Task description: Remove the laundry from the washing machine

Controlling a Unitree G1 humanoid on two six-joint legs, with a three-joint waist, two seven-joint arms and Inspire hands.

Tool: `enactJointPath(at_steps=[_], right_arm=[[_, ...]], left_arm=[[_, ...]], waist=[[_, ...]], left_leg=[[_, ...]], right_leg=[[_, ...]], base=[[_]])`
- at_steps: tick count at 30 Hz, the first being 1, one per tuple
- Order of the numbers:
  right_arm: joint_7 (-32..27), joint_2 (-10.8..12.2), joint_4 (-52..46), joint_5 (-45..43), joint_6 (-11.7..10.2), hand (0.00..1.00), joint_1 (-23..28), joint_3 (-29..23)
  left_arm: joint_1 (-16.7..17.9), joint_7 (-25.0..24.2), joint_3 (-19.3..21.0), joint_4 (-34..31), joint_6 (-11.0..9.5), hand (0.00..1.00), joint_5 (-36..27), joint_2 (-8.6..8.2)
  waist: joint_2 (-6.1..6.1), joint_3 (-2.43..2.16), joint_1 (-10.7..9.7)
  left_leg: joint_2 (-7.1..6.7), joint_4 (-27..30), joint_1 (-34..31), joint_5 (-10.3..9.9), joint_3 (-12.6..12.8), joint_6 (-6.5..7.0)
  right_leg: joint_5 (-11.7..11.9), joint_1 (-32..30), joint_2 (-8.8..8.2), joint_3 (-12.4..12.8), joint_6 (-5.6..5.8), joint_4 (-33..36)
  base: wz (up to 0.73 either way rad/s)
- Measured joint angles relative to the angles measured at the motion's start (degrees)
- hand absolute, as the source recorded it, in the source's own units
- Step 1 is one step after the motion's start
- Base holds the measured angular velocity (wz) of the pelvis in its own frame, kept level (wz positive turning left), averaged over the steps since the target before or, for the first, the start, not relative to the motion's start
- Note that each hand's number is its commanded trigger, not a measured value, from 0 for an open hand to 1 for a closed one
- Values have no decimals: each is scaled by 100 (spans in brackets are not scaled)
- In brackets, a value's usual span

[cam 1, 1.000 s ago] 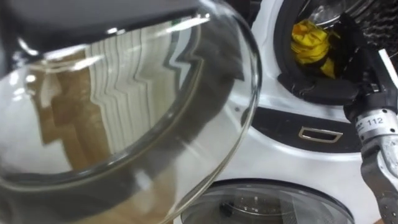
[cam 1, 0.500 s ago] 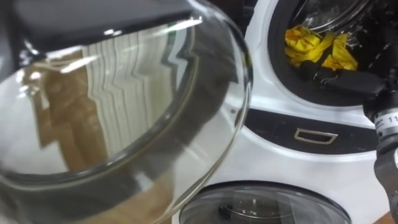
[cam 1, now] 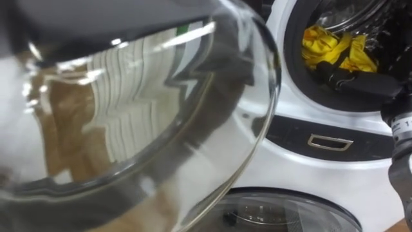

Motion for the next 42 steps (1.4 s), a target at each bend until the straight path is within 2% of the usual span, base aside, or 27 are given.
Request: enactJointPath(at_steps=[5,8,10,11,13,16,19,21,25,29,33,40,42], right_arm=[[26,-3,252,-485,-27,0,-81,42],[75,-9,551,-690,-3,0,-270,81],[187,-59,786,-686,142,0,-463,75],[221,-86,857,-685,175,0,-507,74],[275,-285,1175,-739,351,0,-737,83],[277,-529,1538,-893,598,0,-1135,117],[271,-749,1670,-1068,731,0,-1282,188],[278,-790,1762,-1304,732,0,-1386,303],[357,-790,1849,-1430,812,0,-1475,403],[421,-790,1949,-1434,859,0,-1557,472],[552,-816,2277,-1615,898,0,-1910,504],[944,-927,2414,-2709,987,0,-2168,537],[1212,-1121,2961,-2930,988,0,-2465,832]], left_arm=[[-54,-67,5,-25,13,0,1,-18],[-55,-69,5,-27,62,0,1,-37],[-32,-69,29,-26,159,0,7,-50],[-17,-70,54,-28,171,0,7,-50],[10,-70,105,-38,261,0,66,-35],[59,-73,130,-109,409,0,245,0],[86,-74,127,-105,555,0,285,50],[89,-74,120,-105,594,0,284,62],[80,-74,117,-87,608,0,283,141],[88,-77,117,-83,646,0,271,136],[72,-89,117,-141,657,0,262,135],[61,-274,120,-208,765,0,465,135],[5,-421,115,-207,778,0,442,174]], waist=[[-5,6,55],[-61,24,75],[-114,14,71],[-159,-9,73],[-222,-25,88],[-295,2,114],[-330,1,223],[-338,1,219],[-407,7,248],[-409,10,246],[-363,38,224],[-336,9,212],[-371,-16,210]], left_leg=[[5,11,18,0,-15,-1],[-6,-13,6,-2,-13,1],[-15,-3,-24,-3,-27,2],[-15,-3,-25,-3,-32,2],[-14,-2,-32,-2,-61,2],[-10,28,-32,1,-70,2],[11,26,-22,1,-75,2],[14,28,-22,1,-85,1],[14,31,-21,2,-84,0],[6,33,-18,2,-81,0],[1,31,-23,1,-84,0],[4,63,-98,2,-147,-3],[4,80,-90,2,-170,-3]], right_leg=[[0,31,1,-25,0,-2],[0,26,-11,-15,0,15],[0,6,-24,1,0,19],[0,4,-24,0,0,19],[0,2,-24,-21,0,18],[0,0,-22,-40,0,18],[-1,1,-8,-93,-1,19],[-3,6,-20,-188,-4,19],[-14,15,-30,-198,-18,19],[-14,24,-37,-191,-18,18],[-15,22,-40,-192,-18,18],[-23,-31,-41,-260,-31,17],[-23,-4,-51,-295,-31,12]], base=[[1],[0],[0],[4],[5],[1],[0],[5],[2],[0],[0],[4],[6]])
